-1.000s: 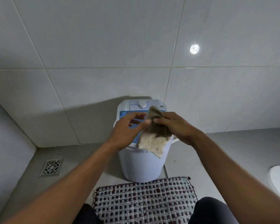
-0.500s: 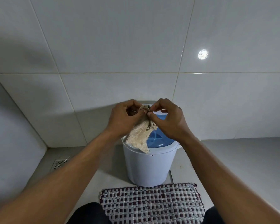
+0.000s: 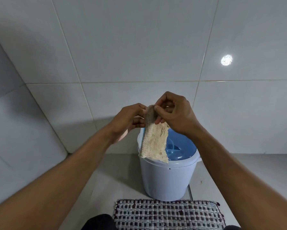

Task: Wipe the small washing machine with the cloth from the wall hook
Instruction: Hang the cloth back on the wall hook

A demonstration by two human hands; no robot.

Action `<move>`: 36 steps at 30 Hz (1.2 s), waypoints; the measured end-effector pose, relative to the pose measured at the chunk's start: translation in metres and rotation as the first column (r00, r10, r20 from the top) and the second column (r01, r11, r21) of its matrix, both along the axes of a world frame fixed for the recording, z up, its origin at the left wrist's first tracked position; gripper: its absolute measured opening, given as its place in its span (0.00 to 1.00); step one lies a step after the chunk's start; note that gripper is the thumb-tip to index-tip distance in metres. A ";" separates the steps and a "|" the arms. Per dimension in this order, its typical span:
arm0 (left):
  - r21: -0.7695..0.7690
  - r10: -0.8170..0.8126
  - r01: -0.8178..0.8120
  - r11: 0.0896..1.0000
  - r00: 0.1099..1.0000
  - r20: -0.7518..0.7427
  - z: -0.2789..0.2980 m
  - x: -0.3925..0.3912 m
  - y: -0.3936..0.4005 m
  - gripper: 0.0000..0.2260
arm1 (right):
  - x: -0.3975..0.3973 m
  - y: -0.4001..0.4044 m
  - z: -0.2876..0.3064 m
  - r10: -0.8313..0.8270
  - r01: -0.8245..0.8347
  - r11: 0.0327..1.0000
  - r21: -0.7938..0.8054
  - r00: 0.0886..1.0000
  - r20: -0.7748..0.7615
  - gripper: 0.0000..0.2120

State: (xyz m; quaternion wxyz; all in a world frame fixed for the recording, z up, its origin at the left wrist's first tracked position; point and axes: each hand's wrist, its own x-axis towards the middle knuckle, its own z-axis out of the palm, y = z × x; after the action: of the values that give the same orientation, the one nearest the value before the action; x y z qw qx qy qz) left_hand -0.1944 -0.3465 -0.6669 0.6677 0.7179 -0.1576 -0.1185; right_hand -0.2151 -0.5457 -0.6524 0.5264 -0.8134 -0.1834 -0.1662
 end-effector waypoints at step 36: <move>0.554 0.227 -0.440 0.707 0.883 0.411 0.642 0.015 0.092 0.08 | 0.072 0.069 0.608 0.111 -0.119 0.981 -0.155 0.992 -0.061 0.03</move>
State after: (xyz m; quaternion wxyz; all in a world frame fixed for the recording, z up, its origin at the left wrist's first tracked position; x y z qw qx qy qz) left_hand -0.1798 -0.2542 -0.0245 0.3631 0.9255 -0.0777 0.0749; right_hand -0.1435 -0.4768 -0.0441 0.4737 -0.8447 -0.2287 -0.0991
